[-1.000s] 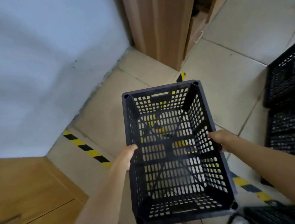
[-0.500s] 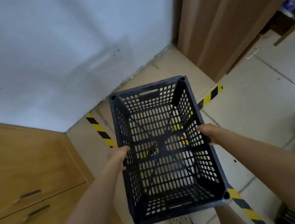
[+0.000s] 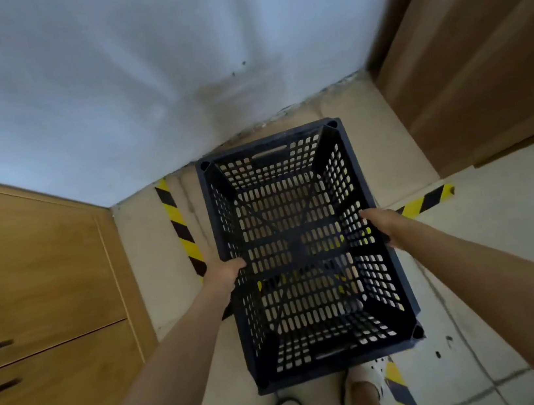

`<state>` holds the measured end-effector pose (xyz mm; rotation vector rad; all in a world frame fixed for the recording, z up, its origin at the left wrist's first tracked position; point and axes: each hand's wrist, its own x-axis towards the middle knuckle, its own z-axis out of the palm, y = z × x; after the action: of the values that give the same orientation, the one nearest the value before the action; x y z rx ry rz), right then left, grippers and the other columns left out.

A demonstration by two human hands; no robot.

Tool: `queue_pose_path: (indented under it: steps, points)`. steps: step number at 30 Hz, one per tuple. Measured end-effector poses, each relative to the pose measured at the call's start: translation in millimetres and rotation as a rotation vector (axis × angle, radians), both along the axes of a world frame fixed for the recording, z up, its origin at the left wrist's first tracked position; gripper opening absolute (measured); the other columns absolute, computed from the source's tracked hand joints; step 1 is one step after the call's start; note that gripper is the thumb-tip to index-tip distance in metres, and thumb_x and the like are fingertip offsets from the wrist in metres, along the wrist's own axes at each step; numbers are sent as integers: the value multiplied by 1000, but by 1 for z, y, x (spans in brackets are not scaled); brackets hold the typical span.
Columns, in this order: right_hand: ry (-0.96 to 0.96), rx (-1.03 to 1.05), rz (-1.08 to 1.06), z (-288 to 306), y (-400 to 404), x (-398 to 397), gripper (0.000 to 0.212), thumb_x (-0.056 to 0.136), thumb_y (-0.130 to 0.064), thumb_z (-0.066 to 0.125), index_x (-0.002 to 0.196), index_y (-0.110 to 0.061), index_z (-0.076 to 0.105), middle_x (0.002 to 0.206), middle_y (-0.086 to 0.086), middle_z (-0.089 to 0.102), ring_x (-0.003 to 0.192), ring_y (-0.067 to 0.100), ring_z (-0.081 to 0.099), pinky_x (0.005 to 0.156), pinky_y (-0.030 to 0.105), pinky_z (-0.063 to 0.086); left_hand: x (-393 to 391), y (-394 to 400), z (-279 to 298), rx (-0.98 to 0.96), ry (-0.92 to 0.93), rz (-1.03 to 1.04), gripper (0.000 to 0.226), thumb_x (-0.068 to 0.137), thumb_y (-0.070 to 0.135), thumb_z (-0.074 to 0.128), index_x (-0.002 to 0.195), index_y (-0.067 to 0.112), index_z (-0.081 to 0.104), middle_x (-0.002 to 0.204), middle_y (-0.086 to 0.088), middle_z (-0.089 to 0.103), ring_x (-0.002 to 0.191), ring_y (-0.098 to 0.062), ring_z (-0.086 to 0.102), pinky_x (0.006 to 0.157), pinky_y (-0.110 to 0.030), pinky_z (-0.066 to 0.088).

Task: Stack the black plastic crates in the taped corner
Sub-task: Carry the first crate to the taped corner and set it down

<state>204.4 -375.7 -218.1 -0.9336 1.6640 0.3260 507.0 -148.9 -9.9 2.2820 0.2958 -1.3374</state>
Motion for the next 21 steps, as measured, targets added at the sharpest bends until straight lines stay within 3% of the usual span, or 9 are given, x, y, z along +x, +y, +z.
queue_pose_path:
  steps: [1, 3, 5, 9, 11, 13, 17, 19, 21]
  points:
    - [-19, 16, -30, -27, -8, -7, 145, 3, -78, 71, 133, -17, 53, 135, 10, 56, 112, 36, 59, 98, 55, 47, -4, -5, -7, 3, 11, 4, 55, 89, 12, 68, 136, -1, 42, 123, -15, 52, 118, -30, 50, 95, -38, 44]
    - [-52, 12, -46, 10, -9, 2, 136, 20, -80, 72, 138, -16, 50, 140, 8, 52, 119, 35, 55, 102, 52, 45, -11, -13, -21, -12, 33, 17, 44, 88, 10, 68, 126, -1, 48, 112, -12, 53, 111, -27, 50, 94, -36, 43]
    - [-50, -43, -19, 76, -8, 25, 125, 37, -79, 62, 141, -12, 46, 143, 9, 49, 125, 36, 51, 105, 50, 43, -13, -15, -36, -25, 29, 27, 52, 86, 12, 71, 130, -1, 47, 121, -13, 55, 117, -27, 50, 93, -36, 42]
    - [-117, -58, -3, 115, -14, 47, 112, 51, -77, 59, 141, -12, 48, 144, 8, 49, 127, 32, 49, 108, 43, 38, -13, -20, -64, -79, 10, 110, 81, 77, 19, 80, 144, 3, 36, 143, -12, 47, 131, -31, 45, 106, -42, 38]
    - [-163, -34, -10, 130, -18, 56, 83, 80, -62, 59, 143, -10, 45, 144, 6, 47, 132, 31, 45, 104, 34, 35, -13, -24, -69, -88, 19, 128, 76, 79, 17, 79, 142, 3, 39, 140, -14, 50, 125, -29, 49, 101, -40, 40]
    - [-229, -30, 10, 136, -21, 57, 59, 98, -43, 49, 146, -9, 40, 148, 8, 42, 139, 28, 36, 107, 35, 30, -15, -24, -69, -100, 22, 99, 59, 82, 12, 75, 133, 2, 47, 127, -13, 58, 112, -25, 55, 89, -35, 42]
    - [-238, -117, 43, 131, -11, 52, 68, 98, -37, 52, 154, -12, 22, 157, 5, 29, 142, 26, 33, 108, 36, 30, -16, -21, -73, -122, 29, 0, 68, 78, 11, 78, 136, 7, 45, 129, -7, 57, 112, -23, 54, 92, -37, 43]
    - [-199, -164, 176, 129, -1, 53, 82, 92, -44, 58, 156, -15, 14, 159, 4, 23, 144, 25, 29, 113, 39, 28, -23, -25, -77, -62, -65, -174, 85, 73, 22, 81, 144, 10, 34, 142, -8, 47, 127, -26, 46, 106, -43, 40]
    - [-15, -284, 590, 125, 12, 57, 87, 92, -48, 53, 157, -15, 3, 163, 3, 6, 149, 23, 17, 118, 48, 19, -36, -36, -82, -1, -255, -632, 100, 75, 29, 77, 153, 16, 16, 159, -8, 19, 146, -29, 19, 118, -47, 26]
